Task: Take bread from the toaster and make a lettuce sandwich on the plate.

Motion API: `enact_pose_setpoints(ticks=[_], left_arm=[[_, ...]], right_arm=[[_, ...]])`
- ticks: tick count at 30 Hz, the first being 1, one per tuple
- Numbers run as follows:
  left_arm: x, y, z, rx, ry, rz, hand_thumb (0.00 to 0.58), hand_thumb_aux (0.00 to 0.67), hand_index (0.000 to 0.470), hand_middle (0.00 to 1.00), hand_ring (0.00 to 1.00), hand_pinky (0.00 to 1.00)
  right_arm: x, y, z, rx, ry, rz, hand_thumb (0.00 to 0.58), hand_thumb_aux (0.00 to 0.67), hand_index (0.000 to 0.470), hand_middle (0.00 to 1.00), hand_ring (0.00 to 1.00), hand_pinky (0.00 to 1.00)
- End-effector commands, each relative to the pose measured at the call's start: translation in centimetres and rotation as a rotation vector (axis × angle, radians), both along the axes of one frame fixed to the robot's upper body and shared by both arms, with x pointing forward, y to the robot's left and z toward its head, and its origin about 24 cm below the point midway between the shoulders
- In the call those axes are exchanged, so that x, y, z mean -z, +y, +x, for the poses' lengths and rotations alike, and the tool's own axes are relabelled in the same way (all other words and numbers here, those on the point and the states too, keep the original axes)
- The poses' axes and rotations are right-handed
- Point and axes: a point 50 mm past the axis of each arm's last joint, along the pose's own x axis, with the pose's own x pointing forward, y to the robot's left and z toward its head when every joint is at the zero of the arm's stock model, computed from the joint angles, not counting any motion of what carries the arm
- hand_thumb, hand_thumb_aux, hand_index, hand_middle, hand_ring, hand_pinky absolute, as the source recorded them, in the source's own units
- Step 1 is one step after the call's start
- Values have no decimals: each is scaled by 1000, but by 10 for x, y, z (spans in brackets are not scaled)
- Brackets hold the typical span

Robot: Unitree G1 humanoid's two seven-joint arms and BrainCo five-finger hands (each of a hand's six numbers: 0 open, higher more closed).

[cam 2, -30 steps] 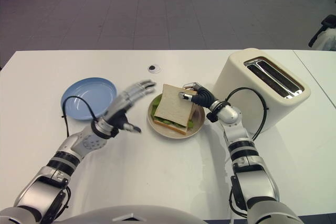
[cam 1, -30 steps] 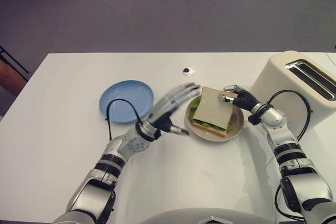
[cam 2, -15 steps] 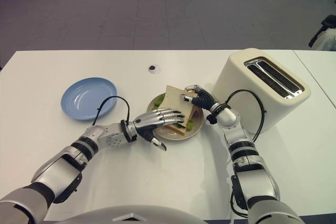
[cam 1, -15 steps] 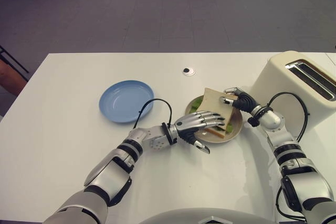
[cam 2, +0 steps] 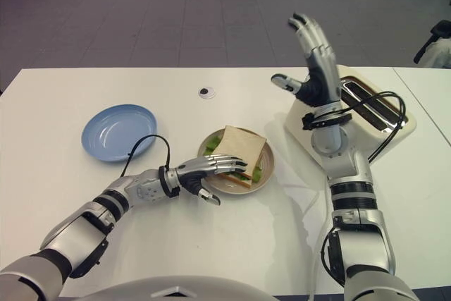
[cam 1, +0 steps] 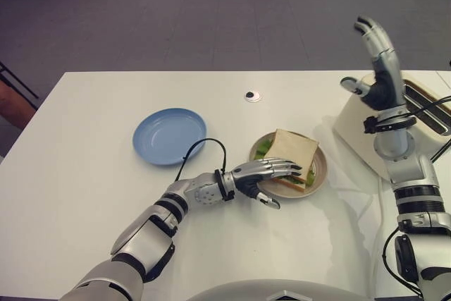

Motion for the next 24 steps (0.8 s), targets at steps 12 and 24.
enact_pose_setpoints(ticks=[12, 24], left_arm=[[-19, 22, -86, 173, 459, -225, 580, 670, 470, 1000, 1000, 1000], [58, 15, -2, -482, 358, 165, 580, 670, 470, 1000, 1000, 1000]], right_arm=[[111, 23, -128, -914, 924, -365, 580, 670, 470, 1000, 1000, 1000], [169, 38, -48, -360, 876, -593, 580, 670, 470, 1000, 1000, 1000]])
